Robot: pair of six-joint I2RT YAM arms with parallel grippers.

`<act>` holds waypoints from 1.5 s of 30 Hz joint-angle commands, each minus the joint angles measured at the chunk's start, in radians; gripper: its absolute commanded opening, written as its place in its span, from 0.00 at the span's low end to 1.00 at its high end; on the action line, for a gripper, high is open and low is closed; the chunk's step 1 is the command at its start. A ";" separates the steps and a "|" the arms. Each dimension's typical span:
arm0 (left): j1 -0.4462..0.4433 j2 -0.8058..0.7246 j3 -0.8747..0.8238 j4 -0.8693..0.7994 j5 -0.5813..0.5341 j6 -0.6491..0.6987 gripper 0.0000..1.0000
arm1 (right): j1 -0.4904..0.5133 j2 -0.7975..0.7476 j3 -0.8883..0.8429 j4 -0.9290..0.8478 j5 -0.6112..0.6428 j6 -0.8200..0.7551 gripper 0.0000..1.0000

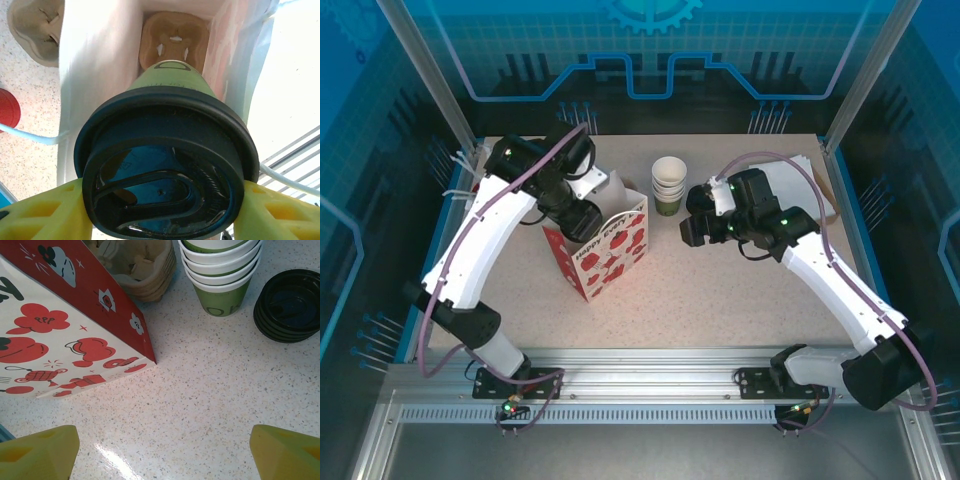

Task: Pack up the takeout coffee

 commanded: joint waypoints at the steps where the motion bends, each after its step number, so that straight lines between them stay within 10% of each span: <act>1: 0.015 0.040 -0.023 -0.064 -0.008 0.032 0.47 | 0.015 0.003 -0.015 0.007 0.015 0.007 0.90; 45: 0.063 0.172 -0.205 0.059 0.012 0.174 0.49 | 0.044 0.016 -0.051 0.035 0.008 0.027 0.89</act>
